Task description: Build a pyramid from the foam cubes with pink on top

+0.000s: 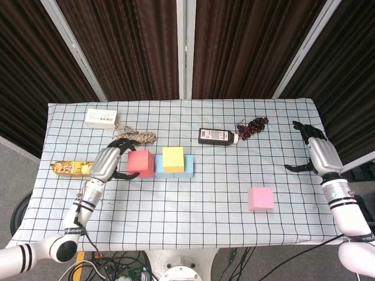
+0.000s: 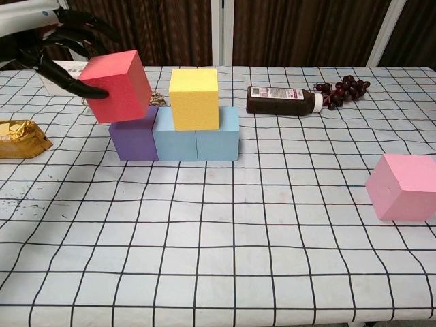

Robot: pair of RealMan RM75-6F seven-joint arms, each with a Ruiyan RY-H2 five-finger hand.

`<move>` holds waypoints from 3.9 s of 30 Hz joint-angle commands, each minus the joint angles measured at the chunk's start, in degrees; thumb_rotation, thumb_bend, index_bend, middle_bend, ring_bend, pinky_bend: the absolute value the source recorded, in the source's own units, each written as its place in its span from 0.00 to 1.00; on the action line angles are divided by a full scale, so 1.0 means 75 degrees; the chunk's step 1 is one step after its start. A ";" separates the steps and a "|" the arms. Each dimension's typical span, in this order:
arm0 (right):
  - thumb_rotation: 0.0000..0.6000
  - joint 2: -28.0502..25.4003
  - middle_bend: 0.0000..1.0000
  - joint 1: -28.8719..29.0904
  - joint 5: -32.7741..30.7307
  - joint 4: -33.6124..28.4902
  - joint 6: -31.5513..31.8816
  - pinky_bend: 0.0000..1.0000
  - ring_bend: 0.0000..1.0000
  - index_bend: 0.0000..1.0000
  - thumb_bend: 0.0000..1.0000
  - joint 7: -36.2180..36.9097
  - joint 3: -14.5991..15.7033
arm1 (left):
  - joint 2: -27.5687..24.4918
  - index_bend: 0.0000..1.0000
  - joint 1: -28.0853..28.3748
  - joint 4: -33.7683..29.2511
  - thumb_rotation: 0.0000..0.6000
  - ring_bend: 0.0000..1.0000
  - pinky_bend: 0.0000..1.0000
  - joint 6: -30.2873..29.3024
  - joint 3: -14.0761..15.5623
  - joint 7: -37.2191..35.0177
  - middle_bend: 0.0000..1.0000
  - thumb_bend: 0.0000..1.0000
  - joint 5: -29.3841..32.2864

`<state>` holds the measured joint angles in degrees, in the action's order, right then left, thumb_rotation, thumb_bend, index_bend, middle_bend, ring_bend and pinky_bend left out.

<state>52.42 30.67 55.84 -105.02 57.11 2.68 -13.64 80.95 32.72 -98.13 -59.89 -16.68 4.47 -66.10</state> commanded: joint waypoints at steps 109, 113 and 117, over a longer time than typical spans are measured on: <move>1.00 0.0346 0.13 -0.0110 0.0383 0.0603 -0.0533 0.00 0.00 0.00 0.01 0.0417 0.0002 | 0.1099 0.21 0.1187 0.1799 1.00 0.17 0.18 0.0383 0.0270 -0.0337 0.35 0.12 0.0129; 1.00 0.0346 0.13 -0.0111 0.0368 0.0610 -0.0532 0.00 0.00 0.00 0.01 0.0408 0.0002 | 0.1108 0.20 0.1185 0.1816 1.00 0.17 0.18 0.0382 0.0264 -0.0373 0.31 0.11 0.0135; 1.00 0.0332 0.13 -0.0110 0.0336 0.0622 -0.0568 0.00 0.00 0.00 0.01 0.0421 0.0004 | 0.1156 0.19 0.1168 0.1881 1.00 0.16 0.18 0.0329 0.0256 -0.0400 0.27 0.10 0.0140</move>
<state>54.91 29.85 58.37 -100.36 52.85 5.83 -13.62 89.57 41.51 -84.07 -57.40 -14.75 1.53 -65.06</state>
